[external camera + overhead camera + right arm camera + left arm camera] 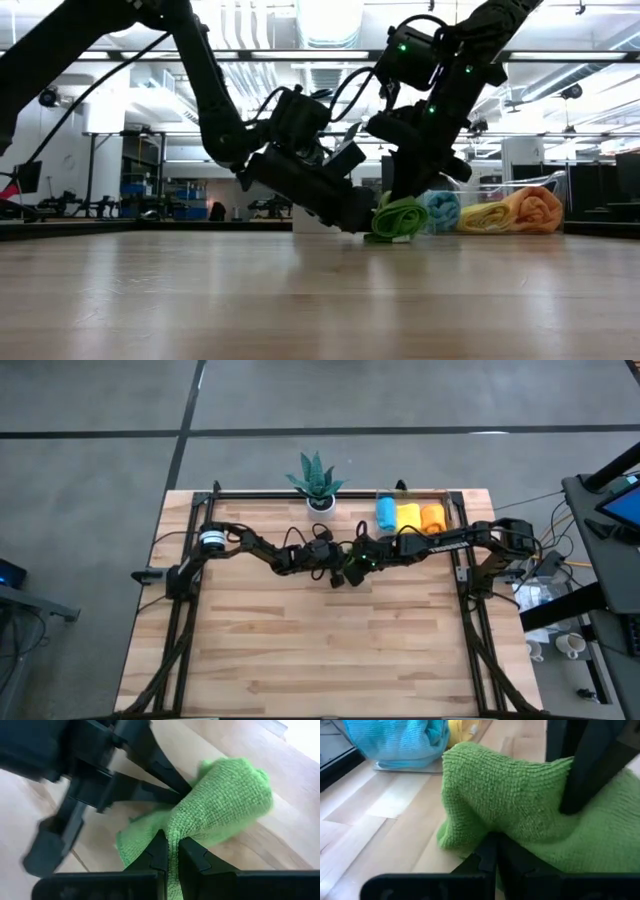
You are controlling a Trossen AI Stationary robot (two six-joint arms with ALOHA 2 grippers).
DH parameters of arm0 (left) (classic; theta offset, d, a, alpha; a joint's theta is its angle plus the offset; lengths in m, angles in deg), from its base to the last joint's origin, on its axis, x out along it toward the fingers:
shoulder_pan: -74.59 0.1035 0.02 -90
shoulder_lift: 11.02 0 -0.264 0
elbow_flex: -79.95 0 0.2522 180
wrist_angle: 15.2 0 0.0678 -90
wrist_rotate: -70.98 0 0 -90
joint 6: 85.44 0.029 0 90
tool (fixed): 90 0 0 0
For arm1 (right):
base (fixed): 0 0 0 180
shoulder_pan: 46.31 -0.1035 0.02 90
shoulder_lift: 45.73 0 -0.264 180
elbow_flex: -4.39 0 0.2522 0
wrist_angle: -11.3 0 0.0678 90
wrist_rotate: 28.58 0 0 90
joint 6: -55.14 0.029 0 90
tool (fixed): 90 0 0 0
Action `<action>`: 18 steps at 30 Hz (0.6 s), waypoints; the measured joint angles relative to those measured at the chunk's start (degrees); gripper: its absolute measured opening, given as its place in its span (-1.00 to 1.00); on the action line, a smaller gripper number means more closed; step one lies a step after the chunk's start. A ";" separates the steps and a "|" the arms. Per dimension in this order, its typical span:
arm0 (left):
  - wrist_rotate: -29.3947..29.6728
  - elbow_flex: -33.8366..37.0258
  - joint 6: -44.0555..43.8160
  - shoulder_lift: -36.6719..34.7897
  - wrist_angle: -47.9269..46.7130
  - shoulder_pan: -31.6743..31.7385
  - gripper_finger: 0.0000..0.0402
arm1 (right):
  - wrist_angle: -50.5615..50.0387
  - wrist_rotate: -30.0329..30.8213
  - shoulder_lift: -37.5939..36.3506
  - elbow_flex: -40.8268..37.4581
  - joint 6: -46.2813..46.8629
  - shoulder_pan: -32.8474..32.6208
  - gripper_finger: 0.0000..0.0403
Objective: Roll microfiber towels into tight, uniform cylinder then place into a basket
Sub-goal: Roll the green microfiber cloth
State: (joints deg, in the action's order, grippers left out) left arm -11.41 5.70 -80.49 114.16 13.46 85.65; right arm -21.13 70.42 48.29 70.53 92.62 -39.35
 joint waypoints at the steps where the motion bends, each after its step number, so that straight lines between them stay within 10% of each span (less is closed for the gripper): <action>1: 0.13 0.00 0.00 0.00 -0.02 0.04 -1.00 | 0.79 -0.15 0.02 0.00 -0.01 0.02 -0.93; 18: 1.15 0.98 -3.57 0.41 0.75 -1.28 -1.00 | 9.41 -0.34 5.78 0.24 -1.57 0.30 -0.93</action>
State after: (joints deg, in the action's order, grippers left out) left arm -10.27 6.68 -84.05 114.57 14.21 84.37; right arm -11.72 70.09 54.06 70.77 91.05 -39.05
